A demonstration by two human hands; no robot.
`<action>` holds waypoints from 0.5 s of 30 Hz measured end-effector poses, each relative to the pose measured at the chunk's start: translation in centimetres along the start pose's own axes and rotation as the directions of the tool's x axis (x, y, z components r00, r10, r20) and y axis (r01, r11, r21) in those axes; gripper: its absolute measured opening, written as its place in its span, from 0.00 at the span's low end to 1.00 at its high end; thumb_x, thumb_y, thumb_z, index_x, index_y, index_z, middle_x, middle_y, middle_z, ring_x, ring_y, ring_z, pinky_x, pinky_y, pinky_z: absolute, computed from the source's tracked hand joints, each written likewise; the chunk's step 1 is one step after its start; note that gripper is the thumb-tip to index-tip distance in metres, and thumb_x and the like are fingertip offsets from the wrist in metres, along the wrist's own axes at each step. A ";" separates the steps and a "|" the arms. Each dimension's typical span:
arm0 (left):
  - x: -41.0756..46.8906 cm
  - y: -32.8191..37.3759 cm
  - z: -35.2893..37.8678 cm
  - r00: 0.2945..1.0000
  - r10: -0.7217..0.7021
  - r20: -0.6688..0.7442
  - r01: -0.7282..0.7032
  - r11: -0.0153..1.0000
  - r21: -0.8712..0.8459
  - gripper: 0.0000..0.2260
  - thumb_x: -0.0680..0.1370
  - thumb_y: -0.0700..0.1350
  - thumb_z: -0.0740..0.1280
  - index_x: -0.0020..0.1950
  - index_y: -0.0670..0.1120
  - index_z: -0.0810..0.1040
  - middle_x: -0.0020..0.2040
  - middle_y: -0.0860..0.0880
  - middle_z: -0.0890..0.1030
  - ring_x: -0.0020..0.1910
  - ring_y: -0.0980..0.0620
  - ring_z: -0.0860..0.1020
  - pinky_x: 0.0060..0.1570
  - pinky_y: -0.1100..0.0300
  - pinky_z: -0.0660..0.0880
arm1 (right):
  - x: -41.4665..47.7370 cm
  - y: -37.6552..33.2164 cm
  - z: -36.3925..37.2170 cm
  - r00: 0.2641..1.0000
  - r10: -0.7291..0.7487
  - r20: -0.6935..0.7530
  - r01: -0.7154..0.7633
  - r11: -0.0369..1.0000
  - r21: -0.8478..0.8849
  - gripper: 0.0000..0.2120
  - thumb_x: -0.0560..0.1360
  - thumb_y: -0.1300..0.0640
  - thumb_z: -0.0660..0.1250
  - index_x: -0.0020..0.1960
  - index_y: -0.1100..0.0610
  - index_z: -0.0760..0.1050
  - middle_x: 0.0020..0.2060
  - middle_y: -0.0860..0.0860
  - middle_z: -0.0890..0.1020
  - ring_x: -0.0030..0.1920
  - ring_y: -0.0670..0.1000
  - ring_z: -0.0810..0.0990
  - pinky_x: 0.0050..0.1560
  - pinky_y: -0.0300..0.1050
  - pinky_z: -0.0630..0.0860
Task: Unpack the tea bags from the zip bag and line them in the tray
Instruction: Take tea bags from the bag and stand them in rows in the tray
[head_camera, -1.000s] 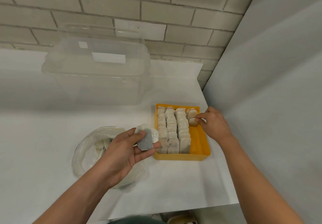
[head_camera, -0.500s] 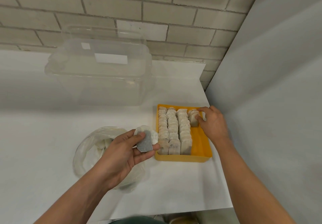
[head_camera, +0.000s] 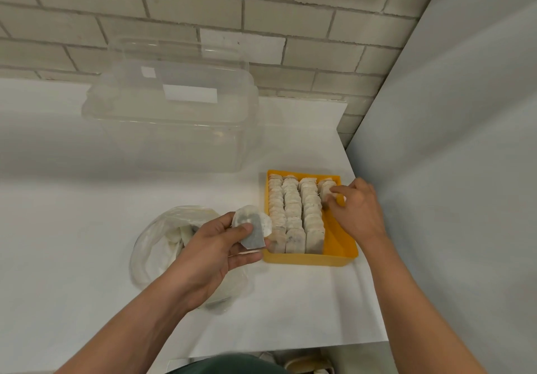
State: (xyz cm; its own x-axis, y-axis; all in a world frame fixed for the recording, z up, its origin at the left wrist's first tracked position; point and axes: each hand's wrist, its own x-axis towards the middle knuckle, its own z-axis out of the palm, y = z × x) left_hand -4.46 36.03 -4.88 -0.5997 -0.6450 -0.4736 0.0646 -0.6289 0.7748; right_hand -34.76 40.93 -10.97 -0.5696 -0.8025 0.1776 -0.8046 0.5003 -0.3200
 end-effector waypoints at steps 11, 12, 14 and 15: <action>-0.2 0.1 0.4 0.998 0.025 0.065 -0.024 0.999 -0.022 0.11 0.84 0.40 0.64 0.65 0.39 0.80 0.58 0.40 0.86 0.56 0.44 0.86 0.56 0.53 0.84 | -8.5 -9.1 -4.9 0.759 -0.646 -0.085 0.584 0.618 0.526 0.13 0.74 0.56 0.79 0.58 0.57 0.85 0.57 0.51 0.79 0.58 0.51 0.80 0.54 0.46 0.79; -0.2 0.2 0.4 0.997 0.022 0.071 -0.020 0.999 -0.026 0.11 0.85 0.40 0.63 0.64 0.39 0.80 0.59 0.39 0.86 0.56 0.43 0.86 0.56 0.52 0.83 | -8.8 -9.2 -4.6 0.744 -0.666 -0.055 0.601 0.631 0.490 0.14 0.76 0.54 0.77 0.60 0.56 0.84 0.60 0.51 0.78 0.61 0.50 0.79 0.55 0.47 0.80; -0.3 0.2 0.5 0.997 0.010 0.073 -0.007 0.999 -0.046 0.12 0.85 0.42 0.63 0.64 0.39 0.80 0.59 0.38 0.85 0.55 0.42 0.86 0.57 0.51 0.83 | -9.2 -9.2 -4.1 0.743 -0.668 -0.036 0.613 0.657 0.439 0.14 0.77 0.53 0.76 0.61 0.55 0.84 0.63 0.49 0.77 0.63 0.49 0.77 0.55 0.49 0.80; -0.3 0.2 0.6 0.997 0.002 0.075 0.003 0.998 -0.059 0.13 0.85 0.43 0.62 0.64 0.39 0.80 0.59 0.39 0.85 0.54 0.43 0.86 0.56 0.52 0.83 | -9.4 -9.2 -3.9 0.743 -0.667 -0.044 0.619 0.662 0.423 0.14 0.77 0.53 0.75 0.61 0.55 0.83 0.63 0.49 0.78 0.63 0.48 0.77 0.55 0.49 0.80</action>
State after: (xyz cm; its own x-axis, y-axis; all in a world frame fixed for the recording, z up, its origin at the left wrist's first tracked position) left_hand -4.72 36.36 -4.29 -0.6574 -0.6120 -0.4396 0.1102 -0.6552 0.7474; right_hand -22.69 45.14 -6.04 0.1060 -0.9160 0.3869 -0.8141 -0.3033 -0.4952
